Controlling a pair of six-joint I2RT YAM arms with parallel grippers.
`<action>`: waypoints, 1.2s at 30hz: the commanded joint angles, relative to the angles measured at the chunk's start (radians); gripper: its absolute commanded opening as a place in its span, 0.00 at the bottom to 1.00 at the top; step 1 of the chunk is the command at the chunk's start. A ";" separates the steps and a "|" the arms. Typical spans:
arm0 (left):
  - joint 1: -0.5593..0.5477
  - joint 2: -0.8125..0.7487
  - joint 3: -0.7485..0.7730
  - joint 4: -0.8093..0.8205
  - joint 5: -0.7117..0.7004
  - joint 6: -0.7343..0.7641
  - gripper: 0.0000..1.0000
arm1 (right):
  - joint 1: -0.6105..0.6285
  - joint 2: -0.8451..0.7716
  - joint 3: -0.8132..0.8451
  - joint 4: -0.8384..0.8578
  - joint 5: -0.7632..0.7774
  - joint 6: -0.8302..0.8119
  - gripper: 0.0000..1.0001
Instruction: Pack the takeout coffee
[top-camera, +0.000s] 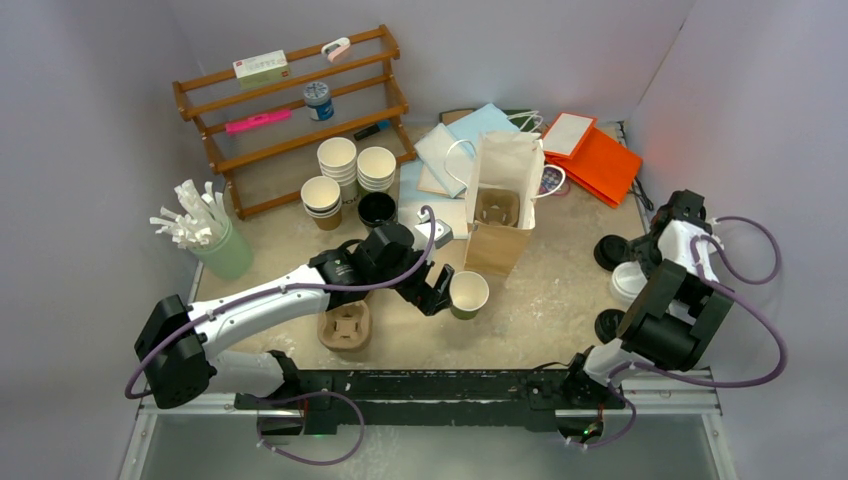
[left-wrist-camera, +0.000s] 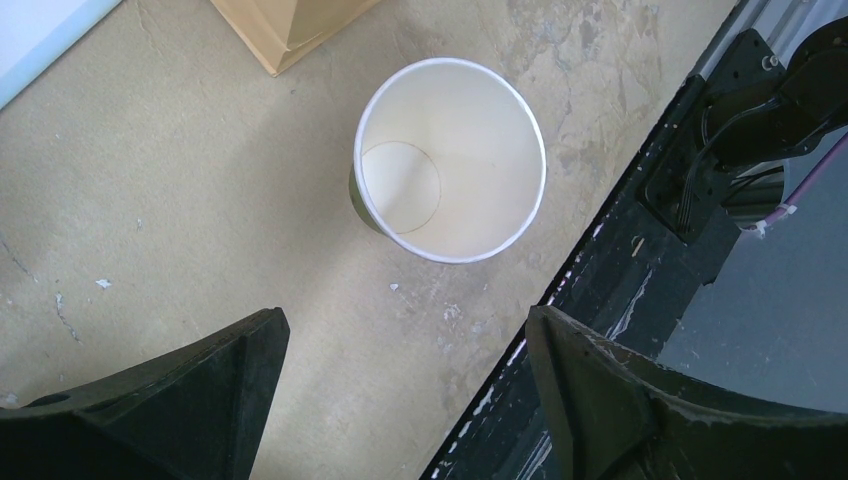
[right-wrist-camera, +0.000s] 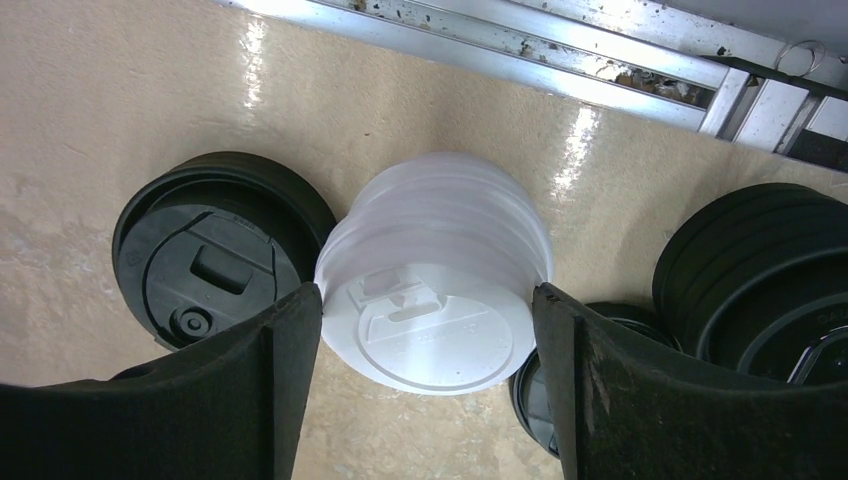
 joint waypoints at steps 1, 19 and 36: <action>-0.004 0.002 0.042 0.024 0.013 0.008 0.94 | -0.001 -0.002 0.055 -0.043 0.023 0.017 0.76; -0.004 0.015 0.050 0.029 0.027 0.013 0.94 | 0.024 -0.099 0.143 -0.142 -0.122 -0.057 0.76; -0.004 -0.011 0.041 0.025 -0.015 -0.004 0.94 | 0.287 -0.253 0.114 -0.206 -0.286 -0.053 0.73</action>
